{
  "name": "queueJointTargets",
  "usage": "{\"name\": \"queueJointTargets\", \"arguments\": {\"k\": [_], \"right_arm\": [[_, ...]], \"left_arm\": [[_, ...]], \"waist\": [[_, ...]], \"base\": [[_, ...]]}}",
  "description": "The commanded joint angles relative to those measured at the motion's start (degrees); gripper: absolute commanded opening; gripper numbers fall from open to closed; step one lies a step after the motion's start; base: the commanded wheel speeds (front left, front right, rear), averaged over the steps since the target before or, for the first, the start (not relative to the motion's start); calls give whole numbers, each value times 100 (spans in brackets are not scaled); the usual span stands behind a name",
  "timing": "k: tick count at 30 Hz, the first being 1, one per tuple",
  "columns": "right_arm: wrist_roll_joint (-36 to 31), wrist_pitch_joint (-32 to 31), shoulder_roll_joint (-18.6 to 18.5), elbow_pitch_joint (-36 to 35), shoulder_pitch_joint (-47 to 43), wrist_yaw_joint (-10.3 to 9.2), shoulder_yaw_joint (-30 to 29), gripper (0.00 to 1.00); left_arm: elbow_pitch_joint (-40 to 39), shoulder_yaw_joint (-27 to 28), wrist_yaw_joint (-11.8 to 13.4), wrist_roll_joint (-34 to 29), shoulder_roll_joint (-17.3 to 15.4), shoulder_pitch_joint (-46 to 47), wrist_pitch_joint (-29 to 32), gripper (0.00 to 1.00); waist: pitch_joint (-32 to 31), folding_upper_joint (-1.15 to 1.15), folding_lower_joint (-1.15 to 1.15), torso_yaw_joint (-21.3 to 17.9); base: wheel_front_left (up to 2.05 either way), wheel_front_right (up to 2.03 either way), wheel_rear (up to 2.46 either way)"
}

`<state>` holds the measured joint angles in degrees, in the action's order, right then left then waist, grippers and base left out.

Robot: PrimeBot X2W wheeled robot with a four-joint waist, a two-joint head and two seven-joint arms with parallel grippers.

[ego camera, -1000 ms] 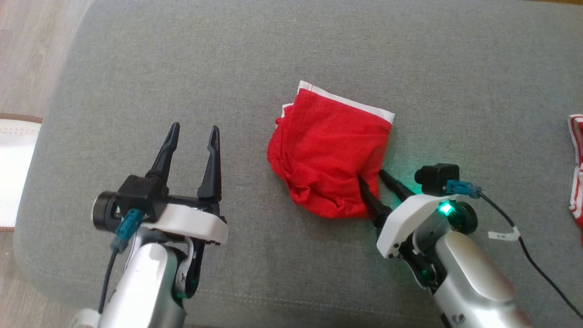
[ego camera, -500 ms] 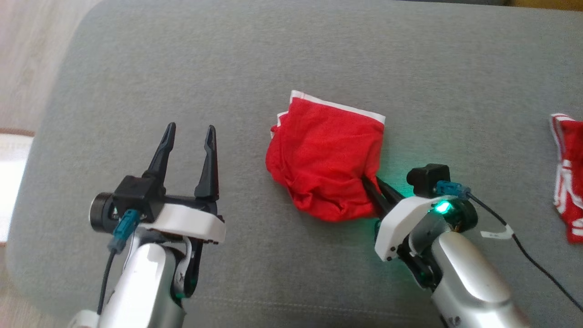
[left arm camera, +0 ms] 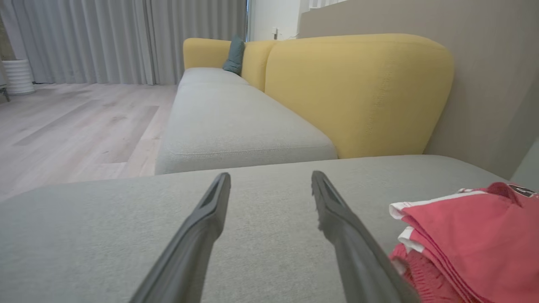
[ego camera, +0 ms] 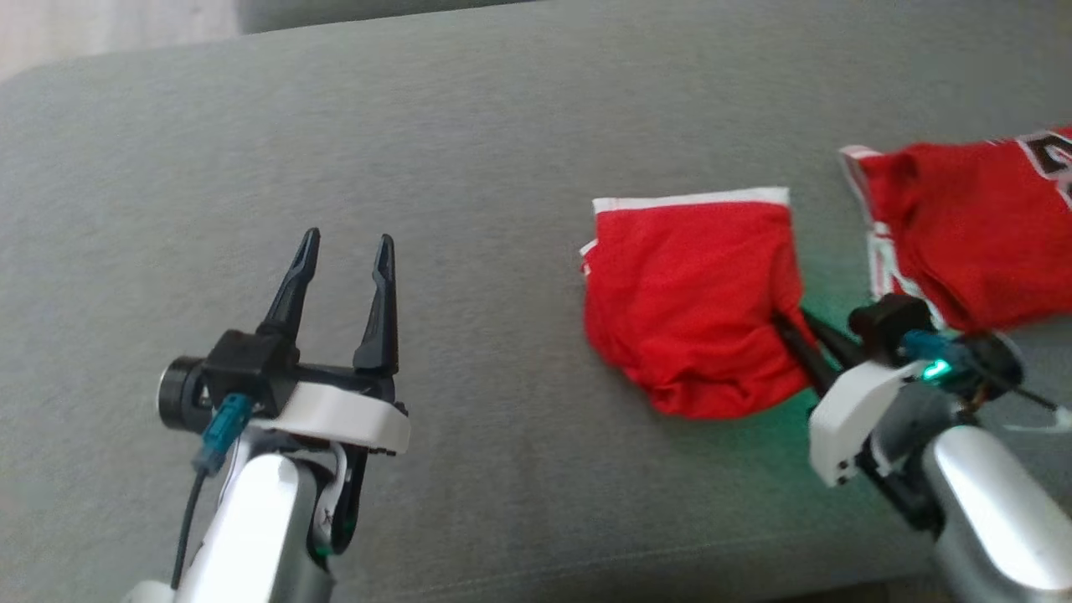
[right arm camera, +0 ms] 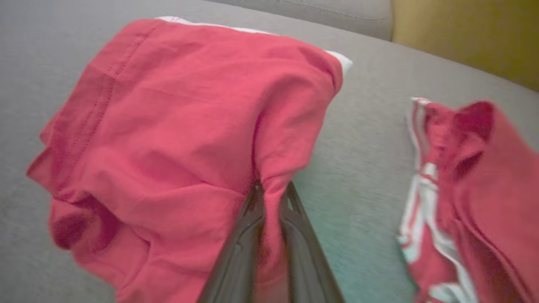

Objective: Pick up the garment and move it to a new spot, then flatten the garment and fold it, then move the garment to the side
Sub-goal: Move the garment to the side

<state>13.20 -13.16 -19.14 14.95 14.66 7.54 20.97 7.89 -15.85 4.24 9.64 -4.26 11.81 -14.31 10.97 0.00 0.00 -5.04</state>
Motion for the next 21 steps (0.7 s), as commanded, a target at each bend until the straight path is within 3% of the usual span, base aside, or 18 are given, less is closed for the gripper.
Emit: {"name": "queueJointTargets", "arguments": {"k": [1,5,15,21], "right_arm": [[-17,-31,-216,-251,183,-5,24,0],[28,-16,-508,-266,419,-5,7,0],[36,265,-1699,390,1389,-5,-338,0],[-178,338,-1971,779,1760,-5,-762,0]], "left_arm": [[-214,195,-19,-65,-102,239,-69,100],[-214,175,-43,-86,-116,344,-69,100],[-215,58,-115,-180,-174,717,-68,100],[-245,16,-151,-219,-221,938,-68,100]], "waist": [[160,0,0,-367],[311,0,0,-544],[879,0,0,-695],[1161,0,0,-703]], "base": [[0,0,0],[0,0,0],[0,0,0],[0,0,0]]}}
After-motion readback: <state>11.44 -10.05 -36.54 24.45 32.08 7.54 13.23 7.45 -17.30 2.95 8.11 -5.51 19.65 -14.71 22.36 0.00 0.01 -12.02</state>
